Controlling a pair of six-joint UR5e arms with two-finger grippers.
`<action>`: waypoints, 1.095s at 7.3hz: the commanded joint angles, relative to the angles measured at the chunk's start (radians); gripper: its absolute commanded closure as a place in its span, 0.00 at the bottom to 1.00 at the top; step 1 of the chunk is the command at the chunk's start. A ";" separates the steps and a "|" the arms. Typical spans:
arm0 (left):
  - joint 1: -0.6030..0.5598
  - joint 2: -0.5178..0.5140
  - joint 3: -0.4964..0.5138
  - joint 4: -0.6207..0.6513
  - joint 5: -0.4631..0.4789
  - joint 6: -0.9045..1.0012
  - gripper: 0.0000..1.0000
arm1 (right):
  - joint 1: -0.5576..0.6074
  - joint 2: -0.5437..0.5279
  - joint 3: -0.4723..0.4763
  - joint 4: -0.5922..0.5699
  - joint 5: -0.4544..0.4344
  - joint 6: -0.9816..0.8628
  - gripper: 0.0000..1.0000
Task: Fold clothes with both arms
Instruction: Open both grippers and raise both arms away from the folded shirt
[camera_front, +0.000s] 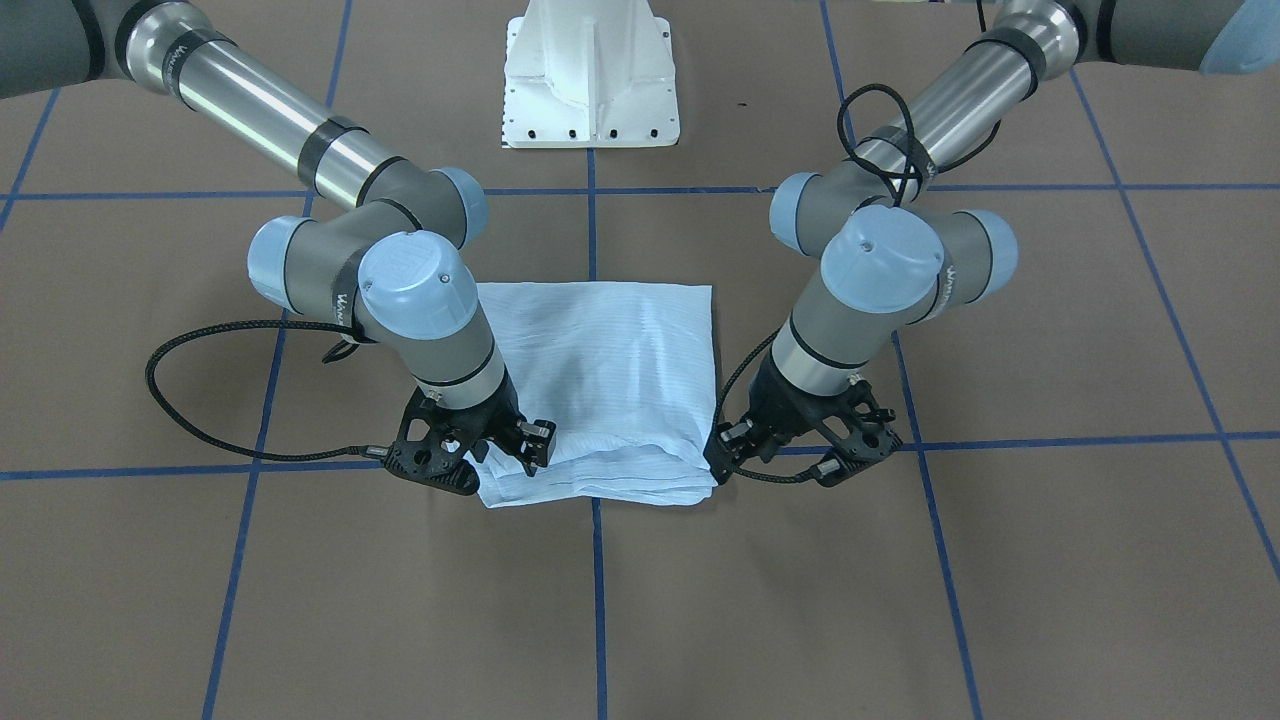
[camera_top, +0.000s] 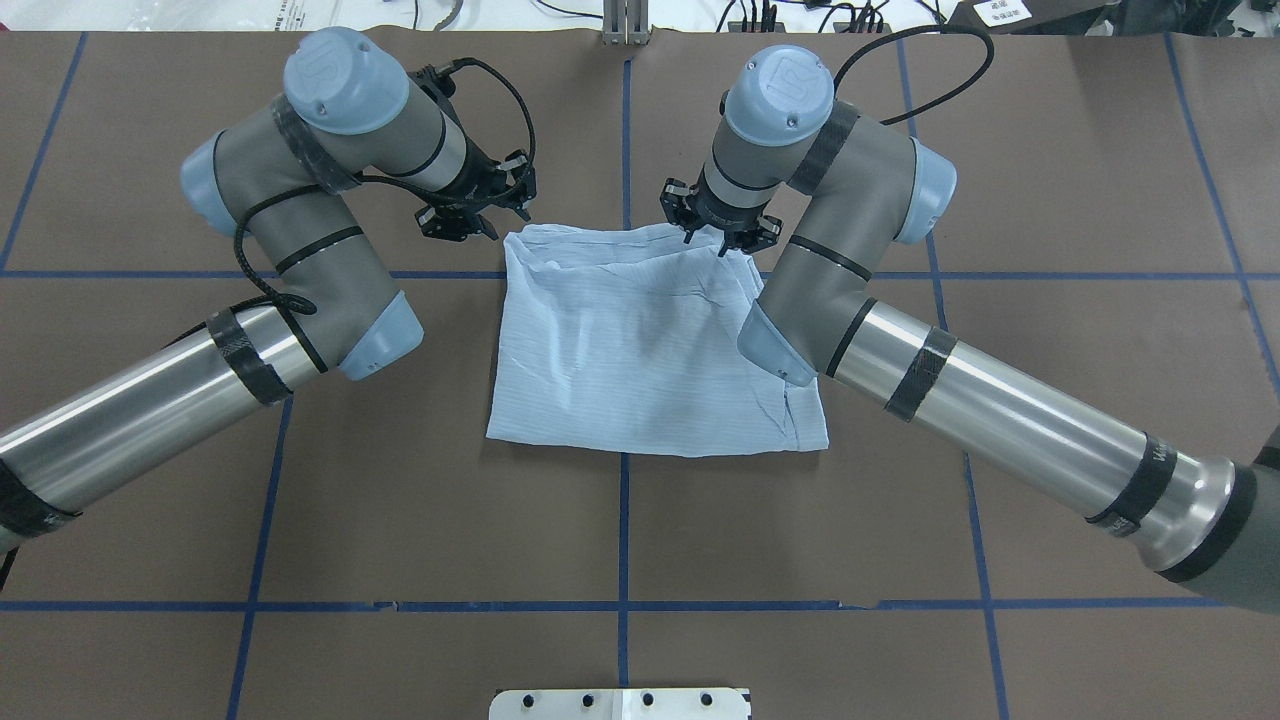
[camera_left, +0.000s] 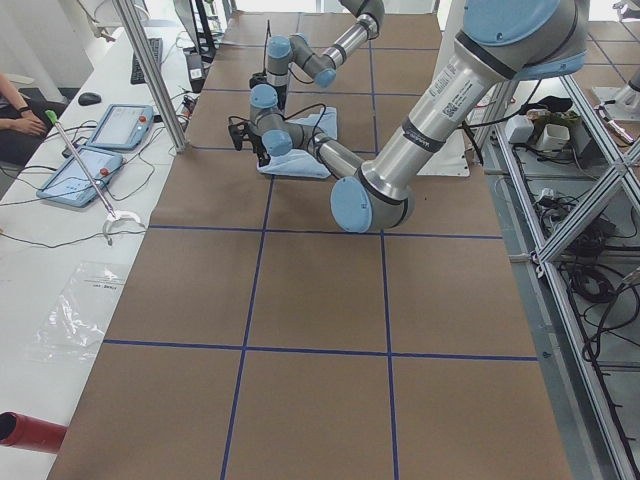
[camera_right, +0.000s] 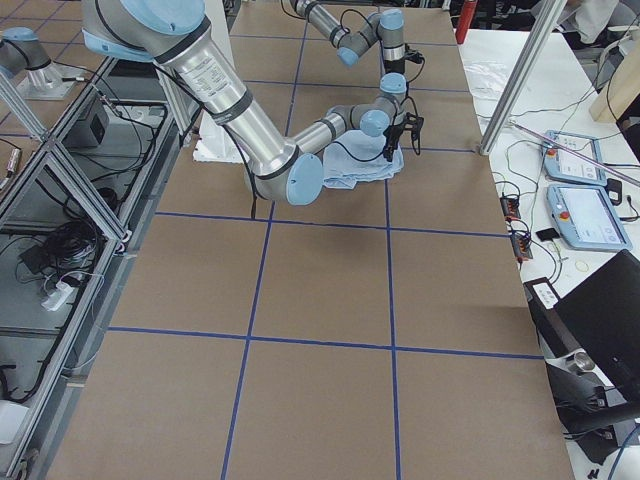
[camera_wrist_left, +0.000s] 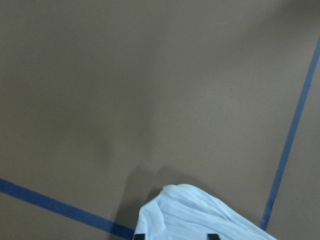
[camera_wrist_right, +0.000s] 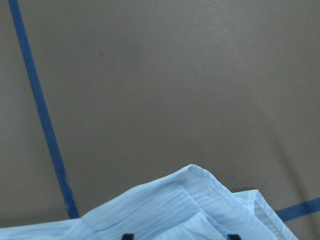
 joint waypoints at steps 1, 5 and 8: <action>-0.025 0.001 0.030 -0.022 -0.003 0.013 0.01 | 0.018 -0.013 0.004 0.069 0.003 -0.002 0.00; -0.155 0.278 -0.238 0.002 -0.024 0.491 0.01 | 0.219 -0.255 0.218 -0.086 0.093 -0.443 0.00; -0.348 0.606 -0.505 0.125 -0.075 0.976 0.01 | 0.446 -0.434 0.277 -0.271 0.141 -1.077 0.00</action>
